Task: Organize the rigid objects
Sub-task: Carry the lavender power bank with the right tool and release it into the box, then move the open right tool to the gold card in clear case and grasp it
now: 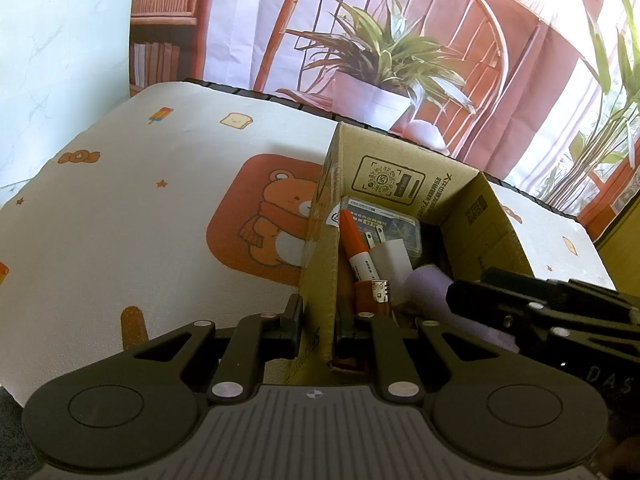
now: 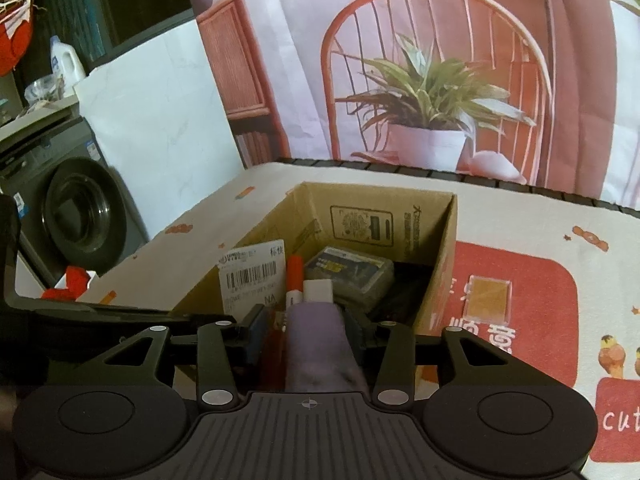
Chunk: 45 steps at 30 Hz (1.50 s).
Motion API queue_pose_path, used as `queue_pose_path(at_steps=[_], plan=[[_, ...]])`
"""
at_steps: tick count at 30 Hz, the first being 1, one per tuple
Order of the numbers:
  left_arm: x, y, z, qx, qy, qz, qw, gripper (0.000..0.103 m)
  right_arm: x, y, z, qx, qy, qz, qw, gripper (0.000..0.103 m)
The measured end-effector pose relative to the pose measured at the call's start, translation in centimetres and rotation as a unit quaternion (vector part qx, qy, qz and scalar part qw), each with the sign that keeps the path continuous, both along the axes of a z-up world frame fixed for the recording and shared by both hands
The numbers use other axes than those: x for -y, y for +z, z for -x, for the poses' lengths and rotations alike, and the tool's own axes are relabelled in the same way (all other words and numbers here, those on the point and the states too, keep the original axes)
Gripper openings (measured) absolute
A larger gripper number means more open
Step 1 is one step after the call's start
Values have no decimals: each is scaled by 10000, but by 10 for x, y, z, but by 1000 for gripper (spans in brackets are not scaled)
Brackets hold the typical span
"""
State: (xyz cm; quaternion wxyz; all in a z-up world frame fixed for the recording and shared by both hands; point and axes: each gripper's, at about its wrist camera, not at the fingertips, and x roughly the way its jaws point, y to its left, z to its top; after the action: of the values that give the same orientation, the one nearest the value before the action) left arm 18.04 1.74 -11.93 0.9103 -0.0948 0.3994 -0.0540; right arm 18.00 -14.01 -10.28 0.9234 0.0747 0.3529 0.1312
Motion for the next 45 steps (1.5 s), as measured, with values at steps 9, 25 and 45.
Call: queue_pose_path(at_steps=[9,25,45], plan=[[0,0,-1,-9,-6,2,10000,16,6,11,3,392,-227,103,9989,60],[0,0,-1,-9,-4,3,10000,16,82,8,10,897,-1791,248,9794,103],[1,-2,-1,-24,-8,-24,10000,16,132,-64,-50,14,-1896,393,9811,71]])
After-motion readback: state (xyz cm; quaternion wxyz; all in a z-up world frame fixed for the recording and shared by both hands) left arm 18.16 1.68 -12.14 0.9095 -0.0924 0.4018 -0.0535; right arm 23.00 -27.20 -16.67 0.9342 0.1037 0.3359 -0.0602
